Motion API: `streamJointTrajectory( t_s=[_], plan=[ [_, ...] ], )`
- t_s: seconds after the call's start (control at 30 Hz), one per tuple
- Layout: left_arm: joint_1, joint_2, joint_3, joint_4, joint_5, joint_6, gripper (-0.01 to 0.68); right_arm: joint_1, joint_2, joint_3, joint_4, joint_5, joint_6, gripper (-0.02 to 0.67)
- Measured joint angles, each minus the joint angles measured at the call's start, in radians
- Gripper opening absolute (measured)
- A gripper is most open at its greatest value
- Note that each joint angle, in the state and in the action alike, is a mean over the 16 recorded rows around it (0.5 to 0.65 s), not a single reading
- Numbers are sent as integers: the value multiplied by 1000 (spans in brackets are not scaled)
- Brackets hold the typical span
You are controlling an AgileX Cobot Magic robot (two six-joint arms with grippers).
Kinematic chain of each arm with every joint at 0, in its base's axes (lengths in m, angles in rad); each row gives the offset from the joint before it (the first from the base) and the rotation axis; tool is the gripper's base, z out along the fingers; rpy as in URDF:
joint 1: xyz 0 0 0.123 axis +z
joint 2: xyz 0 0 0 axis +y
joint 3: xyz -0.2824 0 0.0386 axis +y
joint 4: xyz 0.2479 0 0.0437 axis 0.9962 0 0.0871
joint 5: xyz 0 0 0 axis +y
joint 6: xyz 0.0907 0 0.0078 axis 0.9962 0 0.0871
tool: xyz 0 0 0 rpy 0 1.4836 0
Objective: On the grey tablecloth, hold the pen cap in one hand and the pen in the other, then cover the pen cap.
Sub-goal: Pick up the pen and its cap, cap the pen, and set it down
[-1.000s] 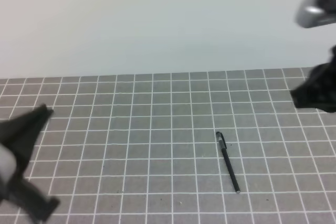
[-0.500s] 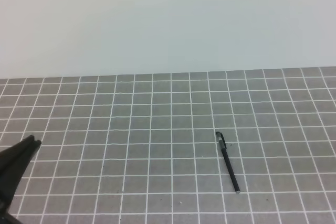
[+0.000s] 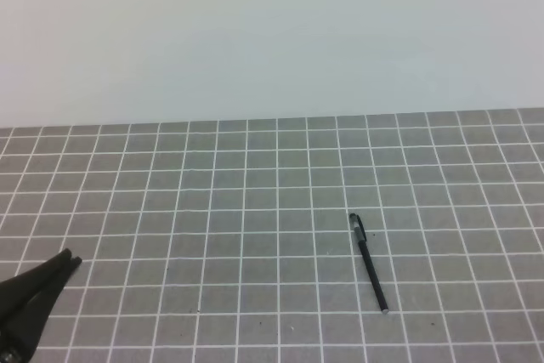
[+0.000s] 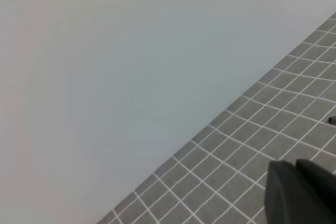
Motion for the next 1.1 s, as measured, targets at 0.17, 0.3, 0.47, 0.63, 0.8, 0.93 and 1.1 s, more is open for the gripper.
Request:
streamJointTrajectory(
  t_s=[0.17,0.3,0.47,0.63,0.8,0.93,1.1],
  plan=[
    [0,0,2,0,2,0,1,0,-21,16,-4,20,0,1],
    [0,0,2,0,2,0,1,0,-23,19,-3,25,0,1],
    [0,0,2,0,2,0,1,0,-23,19,-3,25,0,1],
    [0,0,2,0,3,0,1,0,-23,19,-3,24,0,1],
    [0,0,2,0,3,0,1,-21,-31,19,0,24,0,1],
    [0,0,2,0,5,0,1,-74,-42,19,-14,23,-3,1],
    [0,0,2,0,7,0,1,-178,-71,19,-56,20,-6,1]
  ],
)
